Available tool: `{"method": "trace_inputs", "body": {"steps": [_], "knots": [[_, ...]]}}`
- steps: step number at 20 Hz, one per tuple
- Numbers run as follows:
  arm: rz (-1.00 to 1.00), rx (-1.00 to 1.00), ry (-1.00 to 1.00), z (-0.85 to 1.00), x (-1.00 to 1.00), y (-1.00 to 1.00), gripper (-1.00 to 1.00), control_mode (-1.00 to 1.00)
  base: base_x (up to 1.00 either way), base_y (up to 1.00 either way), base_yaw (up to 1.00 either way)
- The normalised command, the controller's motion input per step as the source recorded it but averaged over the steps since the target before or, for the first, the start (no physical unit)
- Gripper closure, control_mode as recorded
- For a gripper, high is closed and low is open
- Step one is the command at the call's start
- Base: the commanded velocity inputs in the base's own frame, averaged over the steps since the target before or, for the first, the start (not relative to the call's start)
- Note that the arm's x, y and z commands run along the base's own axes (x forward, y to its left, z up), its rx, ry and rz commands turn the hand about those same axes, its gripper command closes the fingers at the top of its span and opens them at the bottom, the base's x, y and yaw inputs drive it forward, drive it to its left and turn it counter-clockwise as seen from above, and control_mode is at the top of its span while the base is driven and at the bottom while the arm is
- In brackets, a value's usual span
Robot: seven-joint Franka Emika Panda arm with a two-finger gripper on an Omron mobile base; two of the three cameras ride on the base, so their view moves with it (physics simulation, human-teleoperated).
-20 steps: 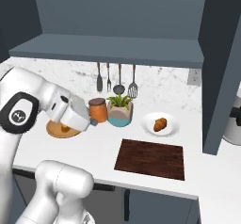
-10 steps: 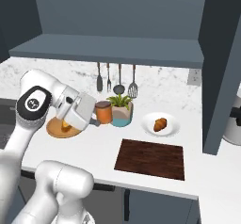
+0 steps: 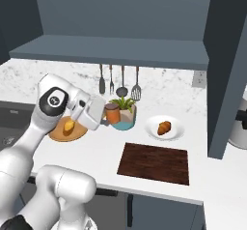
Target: From the different types of pastries on the counter, select a croissant and place it on the cutting board. Then retrieve a jar of jam from the cabinet and place it alongside the croissant on the cutting board.
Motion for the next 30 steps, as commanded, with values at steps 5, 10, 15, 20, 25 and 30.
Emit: {"method": "trace_inputs", "body": {"steps": [5, 10, 15, 20, 25, 30], "knots": [[0.00, 0.00, -0.09, -0.32, 0.42, 0.00, 1.00, -1.00, 0.00, 0.00, 0.00], [0.00, 0.00, -0.04, -0.34, 0.08, 0.00, 1.00, -1.00, 0.00, 0.00, 0.00], [0.00, 0.01, -0.05, -0.36, 0.17, 0.00, 1.00, -1.00, 0.00, 0.00, 0.00], [0.00, 0.02, -0.05, -0.30, 0.07, 0.00, 1.00, -1.00, 0.00, 0.00, 0.00], [0.00, 0.02, 0.00, -0.20, 0.00, 0.00, 1.00, -1.00, 0.00, 0.00, 0.00], [0.00, 0.00, 0.11, -0.17, 0.24, 0.00, 1.00, -1.00, 0.00, 0.00, 0.00]]}}
